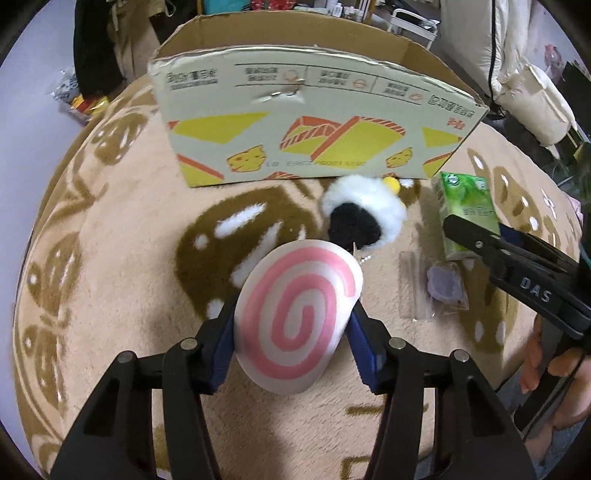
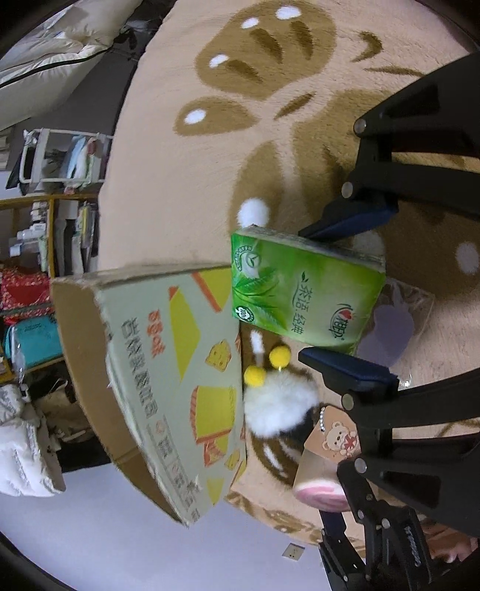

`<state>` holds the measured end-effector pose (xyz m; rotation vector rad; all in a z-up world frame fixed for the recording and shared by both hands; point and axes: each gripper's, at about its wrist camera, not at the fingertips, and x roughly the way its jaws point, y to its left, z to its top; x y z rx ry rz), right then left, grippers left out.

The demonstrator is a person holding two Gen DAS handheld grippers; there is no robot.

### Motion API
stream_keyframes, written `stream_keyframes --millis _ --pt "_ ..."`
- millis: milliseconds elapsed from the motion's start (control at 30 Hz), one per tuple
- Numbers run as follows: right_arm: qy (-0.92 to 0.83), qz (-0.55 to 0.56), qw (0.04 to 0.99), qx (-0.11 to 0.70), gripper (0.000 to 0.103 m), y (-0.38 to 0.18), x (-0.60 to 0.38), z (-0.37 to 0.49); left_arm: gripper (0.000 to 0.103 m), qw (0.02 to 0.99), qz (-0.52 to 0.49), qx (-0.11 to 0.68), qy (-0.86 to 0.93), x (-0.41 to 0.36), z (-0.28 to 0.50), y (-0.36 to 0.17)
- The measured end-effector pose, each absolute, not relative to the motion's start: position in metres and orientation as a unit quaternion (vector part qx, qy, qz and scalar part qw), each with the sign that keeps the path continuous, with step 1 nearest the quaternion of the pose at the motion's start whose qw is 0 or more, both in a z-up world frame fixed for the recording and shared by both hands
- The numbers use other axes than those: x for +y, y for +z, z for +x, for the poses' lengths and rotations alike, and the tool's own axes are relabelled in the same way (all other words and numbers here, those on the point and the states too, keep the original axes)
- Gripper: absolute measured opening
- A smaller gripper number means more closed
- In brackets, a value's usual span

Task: Organize soft objects
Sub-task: 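Carry the green tissue pack over the box and release it with the right tool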

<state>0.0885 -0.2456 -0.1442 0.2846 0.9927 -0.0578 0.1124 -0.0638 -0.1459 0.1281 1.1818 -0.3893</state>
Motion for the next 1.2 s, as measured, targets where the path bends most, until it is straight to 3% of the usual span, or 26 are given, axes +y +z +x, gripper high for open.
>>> stream_keyframes --millis 633,1033,1200 --pt "-0.014 0.124 0.893 0.432 0.06 -0.121 -0.237 0.084 0.059 0.818 0.031 0.55 -0.166 -0.051 0.112 -0.14" --pt "0.031 0.124 0.933 0.335 0.06 -0.069 -0.223 0.068 0.056 0.871 0.021 0.466 -0.153 -0.038 0.103 -0.101" --pt "0.036 0.112 0.947 0.299 0.06 -0.051 -0.216 0.064 0.056 0.907 0.033 0.396 -0.14 -0.036 0.09 -0.075"
